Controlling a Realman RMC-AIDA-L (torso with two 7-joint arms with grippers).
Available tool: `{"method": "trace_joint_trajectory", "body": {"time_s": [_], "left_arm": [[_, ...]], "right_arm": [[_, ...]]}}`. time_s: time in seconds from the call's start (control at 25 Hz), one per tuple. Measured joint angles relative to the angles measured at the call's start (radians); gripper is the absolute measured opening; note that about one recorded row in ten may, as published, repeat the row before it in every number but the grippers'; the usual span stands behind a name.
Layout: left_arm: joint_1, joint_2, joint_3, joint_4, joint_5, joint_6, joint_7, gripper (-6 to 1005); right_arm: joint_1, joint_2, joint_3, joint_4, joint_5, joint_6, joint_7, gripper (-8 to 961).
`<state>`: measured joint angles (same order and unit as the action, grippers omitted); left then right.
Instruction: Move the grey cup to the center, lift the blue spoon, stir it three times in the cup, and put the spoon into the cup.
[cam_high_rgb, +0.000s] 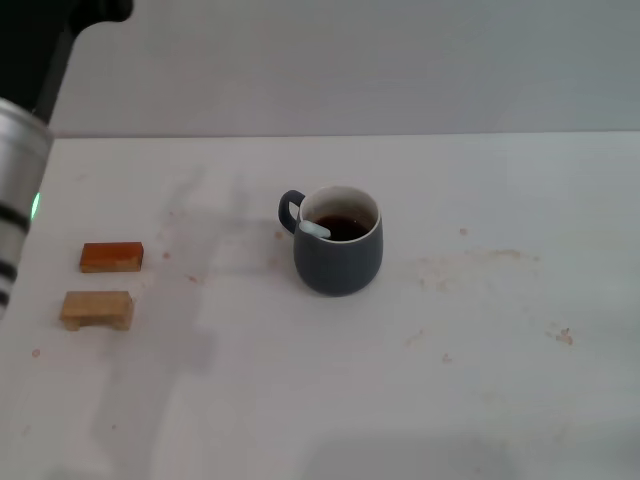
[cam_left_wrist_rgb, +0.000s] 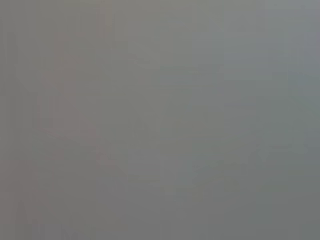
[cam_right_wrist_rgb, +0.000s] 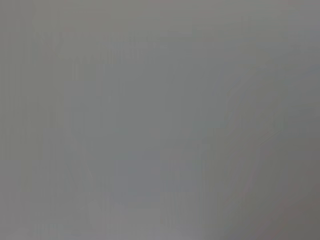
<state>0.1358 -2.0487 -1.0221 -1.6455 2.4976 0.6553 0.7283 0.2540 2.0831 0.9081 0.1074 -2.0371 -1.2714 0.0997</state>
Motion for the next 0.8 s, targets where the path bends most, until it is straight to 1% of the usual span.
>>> {"method": "trace_joint_trajectory", "body": {"time_s": [0.04,0.08,0.12,0.16,0.24,0.28,0.32,0.36,0.4,0.48,0.52,0.56,0.64,0.68,0.72,0.8], "left_arm": [[0.001,0.001,0.005,0.042,0.032,0.067,-0.068,546],[0.002,0.002,0.004,0.12,0.103,0.179,-0.192,546],[0.002,0.002,0.004,0.12,0.103,0.179,-0.192,546],[0.003,0.001,-0.001,0.17,0.146,0.232,-0.251,547],[0.003,-0.005,-0.013,0.251,0.185,0.286,-0.289,547],[0.003,-0.008,-0.021,0.291,0.188,0.3,-0.294,547],[0.003,-0.008,-0.021,0.291,0.188,0.3,-0.294,547],[0.0,-0.01,-0.028,0.326,0.183,0.309,-0.306,547],[-0.015,-0.01,-0.056,0.432,0.166,0.338,-0.364,547],[-0.042,-0.009,-0.088,0.548,0.161,0.387,-0.444,548],[-0.066,-0.008,-0.111,0.647,0.161,0.433,-0.498,549],[-0.082,-0.008,-0.123,0.701,0.162,0.466,-0.524,550],[-0.132,-0.012,-0.154,0.866,0.156,0.556,-0.588,551],[-0.174,-0.016,-0.176,0.994,0.146,0.616,-0.632,552],[-0.19,-0.017,-0.183,1.046,0.141,0.637,-0.651,562],[-0.238,-0.018,-0.193,1.185,0.117,0.679,-0.703,581]], "right_arm": [[-0.001,0.0,0.0,0.0,0.0,-0.001,0.0,-1],[-0.001,0.0,0.0,-0.001,0.0,-0.005,0.0,-1],[-0.001,0.0,0.0,-0.001,0.0,-0.005,0.0,-1],[-0.001,0.0,0.0,-0.003,0.0,-0.009,0.0,-1],[-0.004,0.0,-0.001,-0.005,0.0,-0.026,0.0,-1],[-0.009,0.0,-0.001,-0.006,0.0,-0.039,0.0,-1],[-0.009,0.0,-0.001,-0.006,0.0,-0.039,0.0,-1],[-0.012,0.0,-0.002,-0.005,0.0,-0.047,0.0,-1],[-0.013,0.0,-0.004,-0.005,0.0,-0.055,0.0,-1],[-0.015,0.0,-0.013,-0.006,0.0,-0.086,0.0,-1],[-0.015,0.0,-0.013,-0.006,0.0,-0.086,0.0,-1],[-0.015,0.0,-0.014,-0.006,0.0,-0.094,0.0,-1],[-0.015,0.0,-0.014,-0.005,0.0,-0.11,0.0,-1],[-0.014,0.0,-0.021,-0.004,0.0,-0.123,0.0,-1],[-0.014,0.0,-0.021,-0.004,0.0,-0.123,0.0,-1],[-0.01,0.0,-0.029,-0.002,0.0,-0.129,0.0,-1]]}}
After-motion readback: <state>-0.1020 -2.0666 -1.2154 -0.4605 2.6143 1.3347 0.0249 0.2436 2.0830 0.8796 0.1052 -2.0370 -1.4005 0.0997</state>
